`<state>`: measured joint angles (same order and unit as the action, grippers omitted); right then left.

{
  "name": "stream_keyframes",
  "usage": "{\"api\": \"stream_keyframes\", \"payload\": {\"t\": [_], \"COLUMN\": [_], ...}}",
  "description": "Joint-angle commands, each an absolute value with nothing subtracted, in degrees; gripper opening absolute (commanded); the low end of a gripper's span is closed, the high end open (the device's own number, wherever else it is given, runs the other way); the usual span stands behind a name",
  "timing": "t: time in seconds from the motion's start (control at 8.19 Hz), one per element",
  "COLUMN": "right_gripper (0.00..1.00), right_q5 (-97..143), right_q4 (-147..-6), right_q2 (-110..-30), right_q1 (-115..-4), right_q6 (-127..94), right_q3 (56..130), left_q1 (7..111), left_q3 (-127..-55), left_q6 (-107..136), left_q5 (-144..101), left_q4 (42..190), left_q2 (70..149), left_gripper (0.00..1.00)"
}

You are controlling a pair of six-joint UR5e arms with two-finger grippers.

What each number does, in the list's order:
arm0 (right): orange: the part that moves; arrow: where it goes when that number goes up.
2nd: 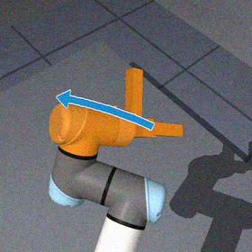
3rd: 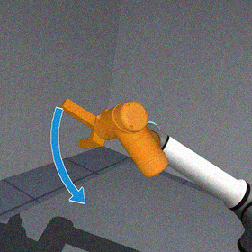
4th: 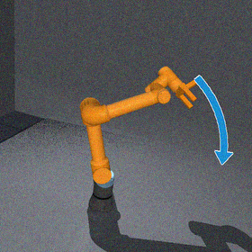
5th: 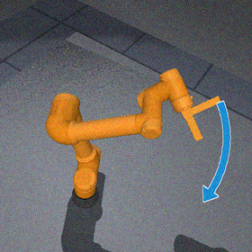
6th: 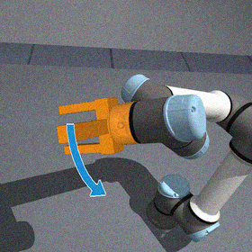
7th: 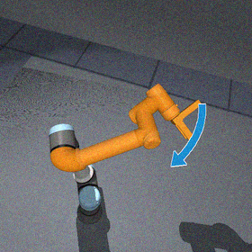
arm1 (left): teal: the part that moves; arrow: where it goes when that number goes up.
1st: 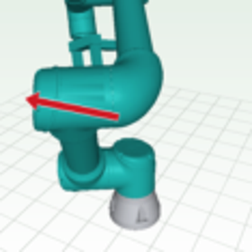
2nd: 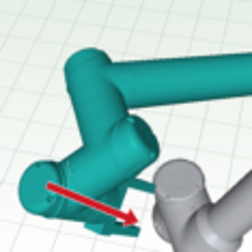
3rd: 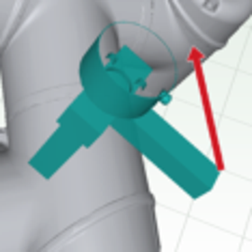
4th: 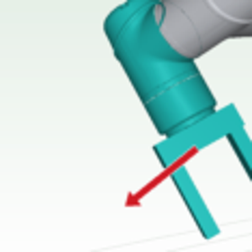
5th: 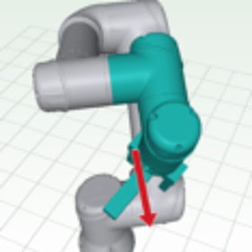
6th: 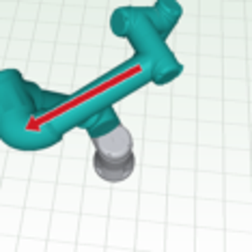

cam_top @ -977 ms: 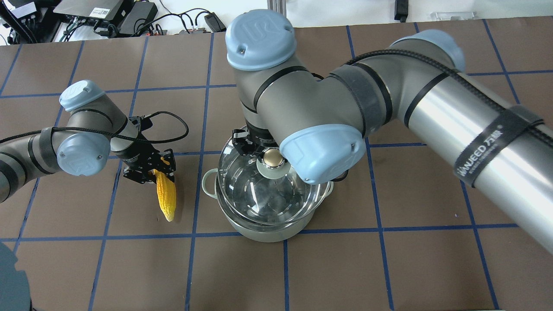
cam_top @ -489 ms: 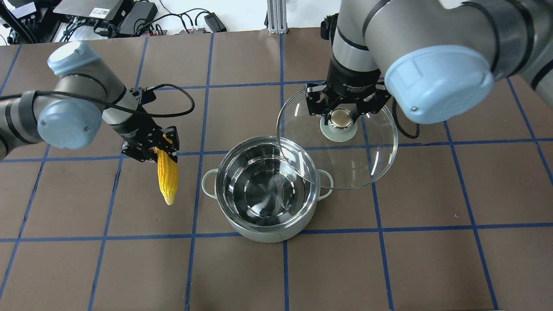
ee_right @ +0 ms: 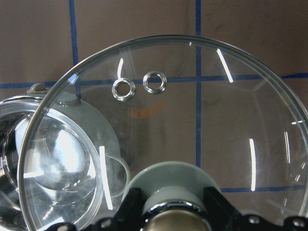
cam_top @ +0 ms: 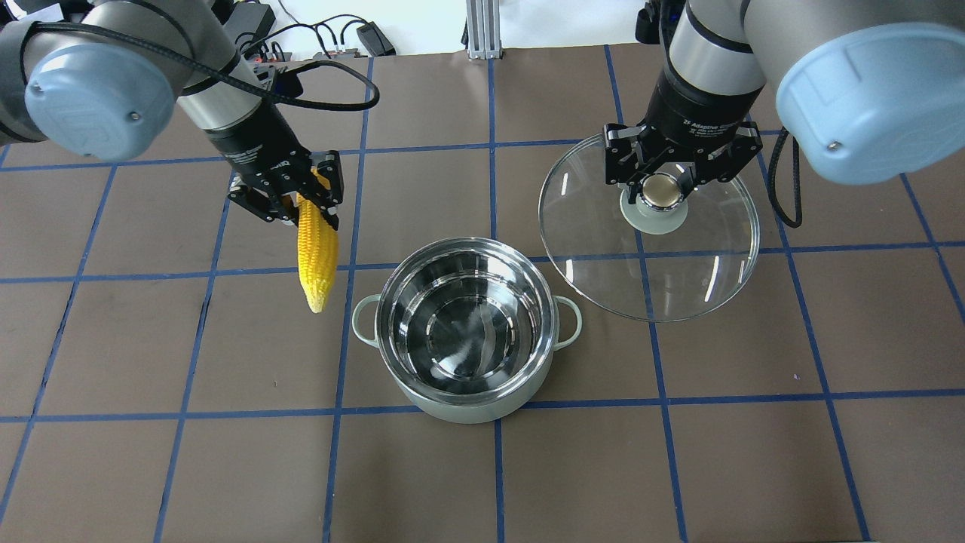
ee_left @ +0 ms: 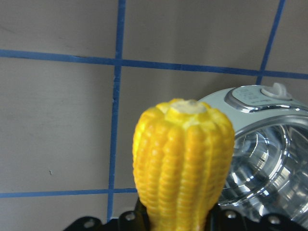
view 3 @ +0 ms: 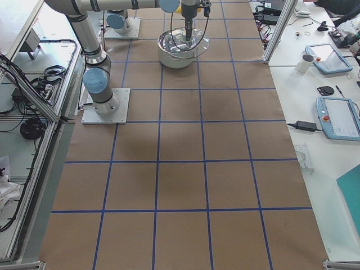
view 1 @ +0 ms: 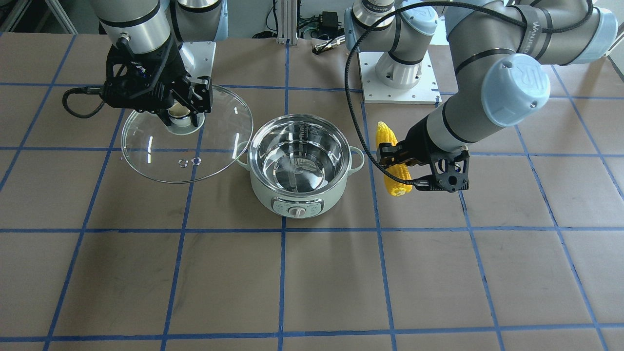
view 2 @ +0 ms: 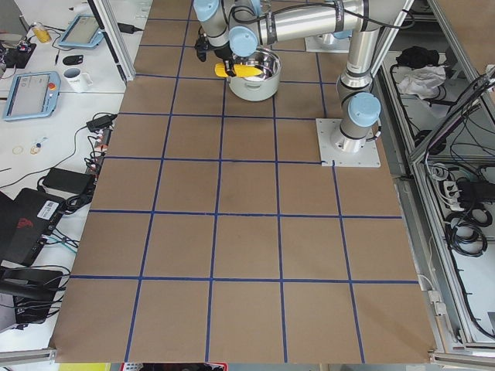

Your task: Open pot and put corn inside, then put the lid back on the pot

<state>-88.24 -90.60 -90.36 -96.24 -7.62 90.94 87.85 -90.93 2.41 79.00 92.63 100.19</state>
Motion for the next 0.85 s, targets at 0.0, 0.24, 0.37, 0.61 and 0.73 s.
{"api": "stream_keyframes", "payload": {"t": [0.0,0.24,0.37,0.61,0.73], "right_gripper": [0.0,0.0,0.0,0.0,0.0], "right_q5": [-89.03,-88.95,-89.03,-89.03,-89.12], "right_q4": [-88.0,-87.1,-87.01,-86.92,-86.92], "right_q2": [-90.44,-90.61,-90.62,-90.53,-90.53], "right_q1": [-95.89,-95.89,-95.89,-95.89,-95.89], "right_q6": [-7.47,-7.47,-7.47,-7.47,-7.47], "right_q3": [90.79,90.79,90.79,90.79,90.79], "left_q1": [98.59,100.8,101.77,102.13,102.48], "left_q3": [-89.82,-91.65,-93.41,-96.14,-96.59], "left_q6": [7.46,12.73,14.31,17.13,18.1], "left_q5": [79.1,78.4,78.4,76.91,76.56], "left_q4": [83.38,82.62,80.88,78.93,79.1], "left_q2": [101.07,102.3,103.09,103.01,103.18], "left_gripper": [0.0,0.0,0.0,0.0,0.0]}}
